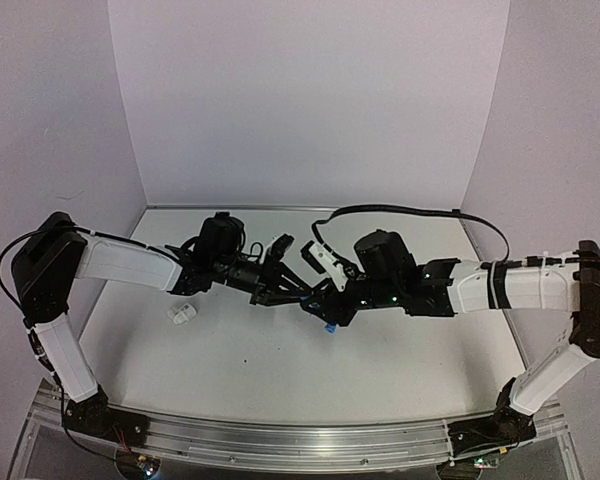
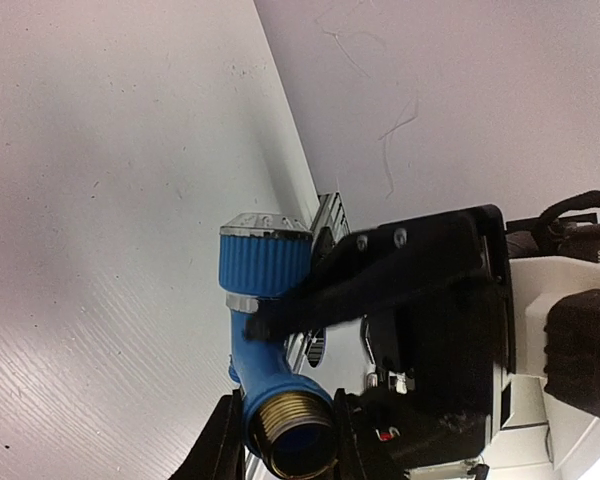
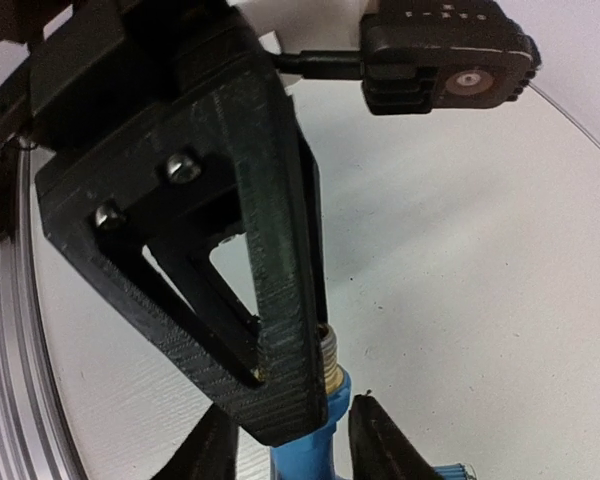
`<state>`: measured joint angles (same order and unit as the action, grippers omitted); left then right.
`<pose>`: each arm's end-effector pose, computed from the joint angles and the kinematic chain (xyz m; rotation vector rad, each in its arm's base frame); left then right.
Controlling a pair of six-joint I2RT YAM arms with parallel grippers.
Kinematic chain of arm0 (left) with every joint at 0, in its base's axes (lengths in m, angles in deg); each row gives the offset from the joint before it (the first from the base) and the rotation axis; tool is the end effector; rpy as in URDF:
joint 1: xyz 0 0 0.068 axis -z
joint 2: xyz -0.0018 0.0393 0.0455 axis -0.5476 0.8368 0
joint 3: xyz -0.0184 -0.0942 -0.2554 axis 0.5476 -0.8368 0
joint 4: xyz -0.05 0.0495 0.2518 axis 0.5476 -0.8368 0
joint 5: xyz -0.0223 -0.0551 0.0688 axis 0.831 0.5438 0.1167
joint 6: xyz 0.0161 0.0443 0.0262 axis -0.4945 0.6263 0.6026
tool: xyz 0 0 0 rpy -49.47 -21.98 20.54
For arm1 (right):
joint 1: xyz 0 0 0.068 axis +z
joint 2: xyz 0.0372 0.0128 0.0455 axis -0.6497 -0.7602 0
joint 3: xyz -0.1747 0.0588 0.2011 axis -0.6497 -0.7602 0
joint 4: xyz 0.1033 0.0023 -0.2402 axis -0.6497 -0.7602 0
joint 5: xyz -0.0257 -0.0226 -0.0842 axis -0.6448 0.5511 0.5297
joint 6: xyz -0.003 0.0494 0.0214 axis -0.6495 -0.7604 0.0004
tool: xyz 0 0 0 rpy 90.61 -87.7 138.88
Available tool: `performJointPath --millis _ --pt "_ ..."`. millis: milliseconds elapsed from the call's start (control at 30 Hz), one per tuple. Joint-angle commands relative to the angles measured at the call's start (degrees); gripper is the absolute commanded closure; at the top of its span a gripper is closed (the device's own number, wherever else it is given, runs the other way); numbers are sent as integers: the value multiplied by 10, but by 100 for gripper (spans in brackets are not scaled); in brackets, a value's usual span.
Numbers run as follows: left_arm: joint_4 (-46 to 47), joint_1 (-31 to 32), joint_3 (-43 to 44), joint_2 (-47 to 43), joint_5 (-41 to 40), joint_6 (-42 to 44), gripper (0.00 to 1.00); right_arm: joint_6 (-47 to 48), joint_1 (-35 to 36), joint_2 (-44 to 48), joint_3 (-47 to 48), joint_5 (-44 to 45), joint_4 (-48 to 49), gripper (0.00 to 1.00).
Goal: Install the water faucets
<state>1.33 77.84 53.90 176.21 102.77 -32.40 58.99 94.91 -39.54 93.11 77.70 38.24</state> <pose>0.2504 -0.2856 0.2108 0.5469 2.3413 -1.8259 0.1971 0.2883 0.2421 -1.1656 1.8386 0.7502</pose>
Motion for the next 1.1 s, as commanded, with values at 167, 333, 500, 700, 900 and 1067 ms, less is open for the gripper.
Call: performJointPath --millis 167,333,500,700,900,1067 --pt "8 -83 -46 -117 -48 43 100 -113 -1 83 -23 89 22 2" --pt "9 -100 -57 -171 -50 75 100 -210 -4 115 -23 91 26 2" --pt "37 -100 -64 -214 -45 83 100 -294 -14 119 -15 -3 74 2" --pt "171 -92 -94 -254 -28 31 100 -399 -61 92 -3 -158 187 2" --pt "196 -57 -84 -257 -33 29 100 -460 -61 28 9 -249 355 4" --pt "210 -42 -85 -264 -32 24 100 -486 -60 5 -15 -294 535 24"
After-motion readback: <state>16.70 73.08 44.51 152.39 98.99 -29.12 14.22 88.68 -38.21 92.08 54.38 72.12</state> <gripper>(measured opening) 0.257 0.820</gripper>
